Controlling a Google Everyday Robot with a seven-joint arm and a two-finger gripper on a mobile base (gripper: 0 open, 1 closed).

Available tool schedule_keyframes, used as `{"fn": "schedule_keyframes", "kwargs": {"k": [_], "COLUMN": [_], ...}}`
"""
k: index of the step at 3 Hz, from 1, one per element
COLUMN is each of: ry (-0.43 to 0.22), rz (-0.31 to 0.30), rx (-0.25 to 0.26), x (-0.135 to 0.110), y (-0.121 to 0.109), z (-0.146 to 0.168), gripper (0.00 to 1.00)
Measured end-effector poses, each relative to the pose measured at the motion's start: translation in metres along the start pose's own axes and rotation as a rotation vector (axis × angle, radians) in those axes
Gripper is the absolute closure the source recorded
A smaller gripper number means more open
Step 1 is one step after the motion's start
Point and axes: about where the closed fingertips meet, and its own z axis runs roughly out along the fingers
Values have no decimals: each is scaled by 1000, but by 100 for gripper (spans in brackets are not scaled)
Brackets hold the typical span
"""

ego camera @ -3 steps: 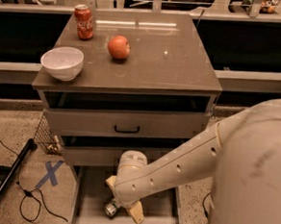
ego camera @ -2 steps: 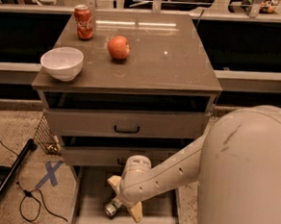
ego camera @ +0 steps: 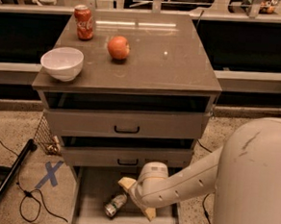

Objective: Pick 7up can from bottom drawer and place on counter

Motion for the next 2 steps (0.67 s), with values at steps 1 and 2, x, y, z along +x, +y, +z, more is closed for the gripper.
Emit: {"fn": "schedule_keyframes", "kwargs": {"k": [1,2], "ry": [6,3], "rz": [-37,-42], "rx": [52,53], "x": [39,38], "y": [17,17], "z": [14,14], "gripper": [0,0]}}
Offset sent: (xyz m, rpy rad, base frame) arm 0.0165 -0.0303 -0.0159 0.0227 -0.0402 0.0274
